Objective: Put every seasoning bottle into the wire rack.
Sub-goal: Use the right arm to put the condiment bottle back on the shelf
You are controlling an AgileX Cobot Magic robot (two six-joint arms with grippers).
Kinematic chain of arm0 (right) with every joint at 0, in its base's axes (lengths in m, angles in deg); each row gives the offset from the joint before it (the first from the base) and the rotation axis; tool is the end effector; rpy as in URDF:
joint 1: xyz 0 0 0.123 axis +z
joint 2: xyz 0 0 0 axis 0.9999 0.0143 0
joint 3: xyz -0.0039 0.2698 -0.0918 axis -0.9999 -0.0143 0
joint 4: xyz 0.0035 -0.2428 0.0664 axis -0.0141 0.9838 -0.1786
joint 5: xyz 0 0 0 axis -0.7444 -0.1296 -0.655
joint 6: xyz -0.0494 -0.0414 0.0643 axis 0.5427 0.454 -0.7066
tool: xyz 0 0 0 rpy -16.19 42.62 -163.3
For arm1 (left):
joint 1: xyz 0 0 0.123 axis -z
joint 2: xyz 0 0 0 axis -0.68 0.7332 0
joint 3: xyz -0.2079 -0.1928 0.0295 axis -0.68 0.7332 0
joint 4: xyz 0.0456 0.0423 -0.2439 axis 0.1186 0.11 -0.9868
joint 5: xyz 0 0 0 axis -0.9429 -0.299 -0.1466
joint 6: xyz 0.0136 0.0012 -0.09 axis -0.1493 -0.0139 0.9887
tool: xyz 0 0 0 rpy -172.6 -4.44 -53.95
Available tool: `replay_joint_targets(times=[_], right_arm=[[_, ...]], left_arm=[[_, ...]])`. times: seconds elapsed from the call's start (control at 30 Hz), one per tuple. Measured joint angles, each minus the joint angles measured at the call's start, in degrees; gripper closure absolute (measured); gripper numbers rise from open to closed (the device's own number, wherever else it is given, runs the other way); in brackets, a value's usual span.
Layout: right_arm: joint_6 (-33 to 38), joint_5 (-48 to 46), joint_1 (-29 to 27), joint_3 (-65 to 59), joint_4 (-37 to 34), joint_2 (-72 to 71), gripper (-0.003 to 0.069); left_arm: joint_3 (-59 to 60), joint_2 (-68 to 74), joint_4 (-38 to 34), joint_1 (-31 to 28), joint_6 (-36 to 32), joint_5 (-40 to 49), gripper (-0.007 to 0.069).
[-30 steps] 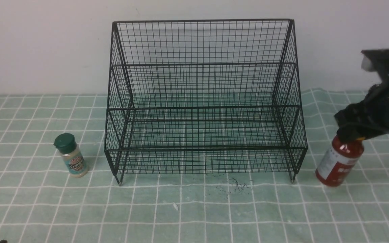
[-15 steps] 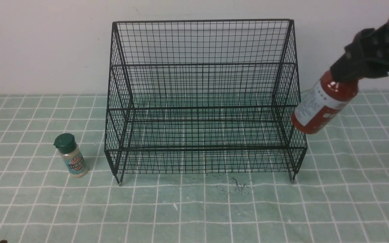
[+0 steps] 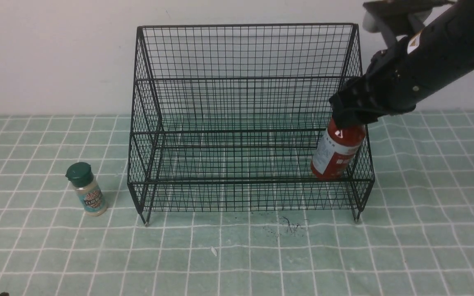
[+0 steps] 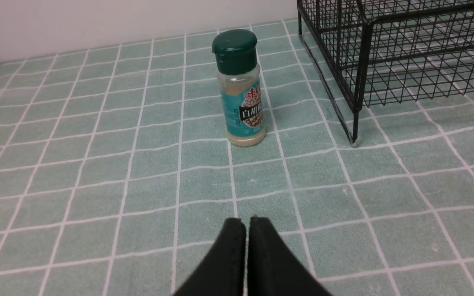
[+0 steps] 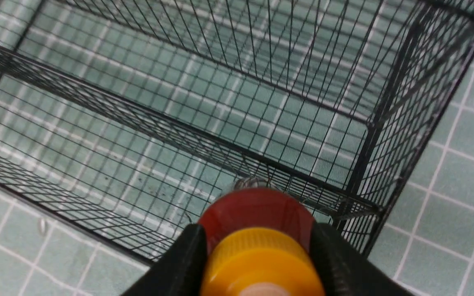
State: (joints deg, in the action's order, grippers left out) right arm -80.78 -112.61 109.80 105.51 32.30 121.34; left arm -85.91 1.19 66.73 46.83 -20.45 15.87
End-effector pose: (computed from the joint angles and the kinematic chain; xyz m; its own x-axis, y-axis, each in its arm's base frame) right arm 0.3285 0.1369 0.3190 -0.8371 -0.2908 -0.4633 -0.3898 0.9114 0.1323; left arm 0.0524 -0.0026 0.1703 -0.2984 0.0757 -0.9515 0.0755 0.9956 0.0555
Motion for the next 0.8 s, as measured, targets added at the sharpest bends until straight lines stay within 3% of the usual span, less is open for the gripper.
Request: replay_joint_targets(times=[0.37, 0.53, 0.63, 0.77, 0.8], right_arm=[[-0.3, 0.2, 1.1, 0.0, 2.2, 5.7, 0.0356], [-1.9, 0.2, 1.1, 0.0, 2.6, 3.9, 0.0199], [-2.0, -1.2, 1.1, 0.0, 2.6, 0.0, 0.0152], [-2.1, -3.7, 1.1, 0.0, 3.0, -7.2, 0.0193], [-2.6, -4.7, 1.1, 0.0, 3.5, -11.0, 0.0235]], left_arm=[[0.0, 0.0, 0.0, 0.0, 0.0, 0.0, 0.0631], [0.0, 0.0, 0.0, 0.0, 0.0, 0.0, 0.0631], [0.0, 0.0, 0.0, 0.0, 0.0, 0.0, 0.0631], [0.0, 0.0, 0.0, 0.0, 0.0, 0.0, 0.0631], [0.0, 0.0, 0.0, 0.0, 0.0, 0.0, 0.0631]])
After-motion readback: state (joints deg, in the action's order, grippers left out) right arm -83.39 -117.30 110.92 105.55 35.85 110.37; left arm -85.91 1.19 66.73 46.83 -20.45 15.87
